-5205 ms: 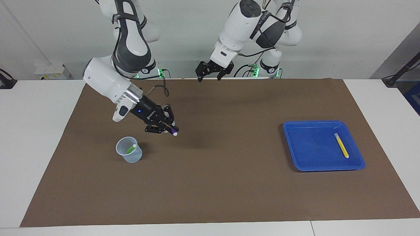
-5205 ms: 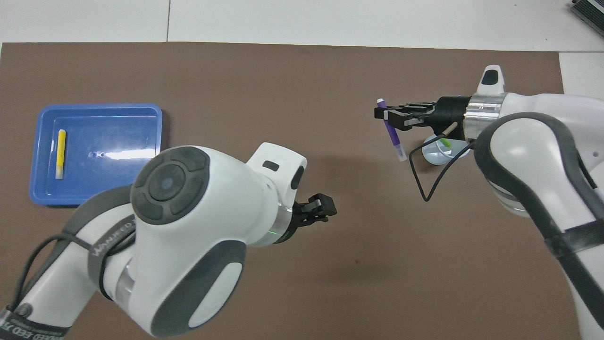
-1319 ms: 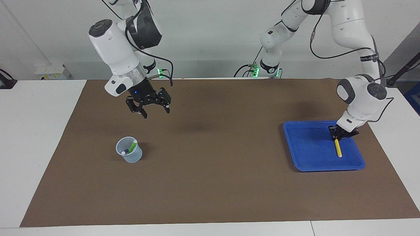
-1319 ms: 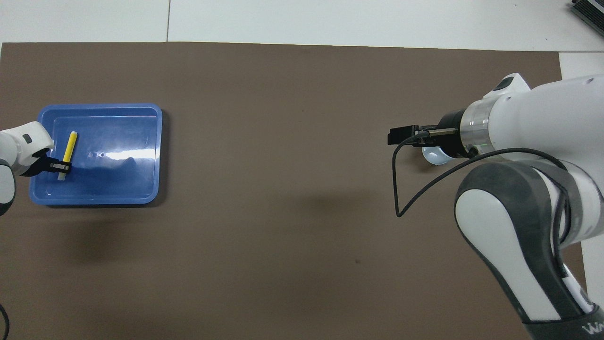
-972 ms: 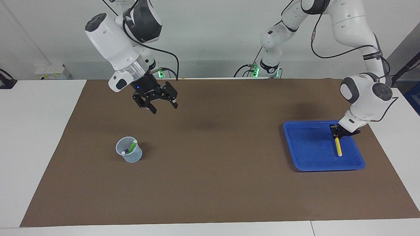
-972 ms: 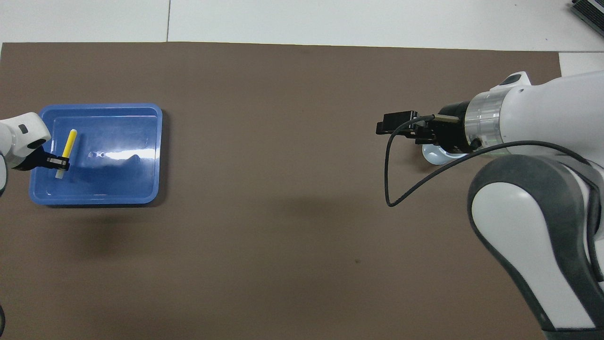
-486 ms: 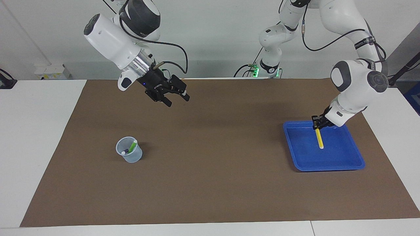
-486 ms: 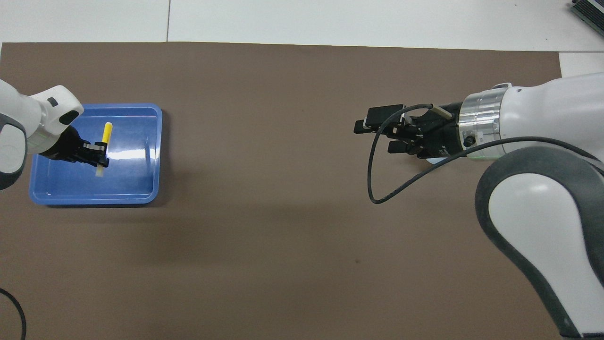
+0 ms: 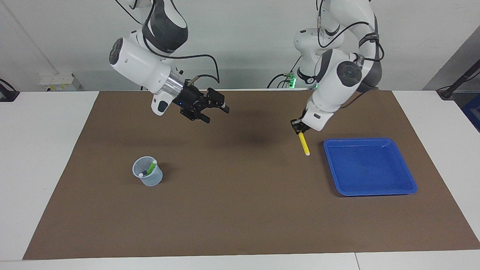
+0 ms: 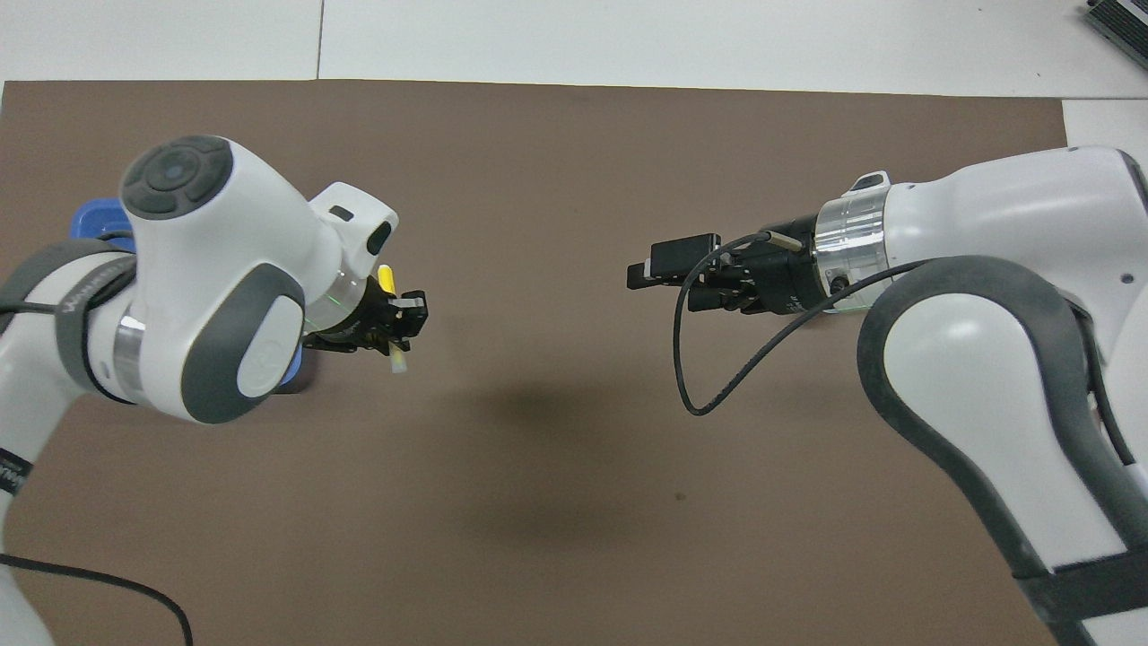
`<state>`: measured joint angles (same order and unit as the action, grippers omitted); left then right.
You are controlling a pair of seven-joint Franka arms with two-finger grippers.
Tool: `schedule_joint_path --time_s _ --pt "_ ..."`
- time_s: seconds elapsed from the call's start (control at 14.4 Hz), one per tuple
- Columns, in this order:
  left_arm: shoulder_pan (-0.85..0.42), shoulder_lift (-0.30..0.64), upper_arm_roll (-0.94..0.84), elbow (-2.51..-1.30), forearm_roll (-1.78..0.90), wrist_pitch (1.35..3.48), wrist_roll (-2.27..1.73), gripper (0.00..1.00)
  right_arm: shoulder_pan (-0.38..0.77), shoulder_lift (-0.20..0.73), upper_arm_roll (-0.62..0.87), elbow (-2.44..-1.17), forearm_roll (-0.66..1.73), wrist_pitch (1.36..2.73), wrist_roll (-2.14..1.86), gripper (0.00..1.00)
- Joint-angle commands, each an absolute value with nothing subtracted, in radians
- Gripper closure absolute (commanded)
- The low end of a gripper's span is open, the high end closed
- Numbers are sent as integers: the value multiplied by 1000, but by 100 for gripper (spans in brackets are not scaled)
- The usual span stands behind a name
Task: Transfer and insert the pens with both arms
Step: 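Pass the yellow pen from the left gripper to the right gripper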
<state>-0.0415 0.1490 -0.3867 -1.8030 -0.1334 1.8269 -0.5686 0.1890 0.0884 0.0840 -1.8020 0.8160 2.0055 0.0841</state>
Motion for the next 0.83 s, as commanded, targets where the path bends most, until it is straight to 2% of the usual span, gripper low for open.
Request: schedule_joint_path --time_s 0.0,0.28,0.62,0.69,0.76 --pt "-125 111 -374 -1813 -220 1868 -694 100 187 115 86 -1806 885 2037 52 0" --pt "-286 115 -379 -1821 -258 2075 -900 100 184 130 84 -1822 885 2037 -43 0" --pt "-405 130 -379 -1821 -284 2271 -1027 100 176 111 81 -1880 871 2032 -202 0" --pt "-420 132 -379 -1821 -284 2308 -1049 100 172 104 81 -1888 871 2031 -230 3" --pt "-439 132 -379 -1822 -284 2341 -1064 100 170 104 81 -1888 871 2031 -259 9"
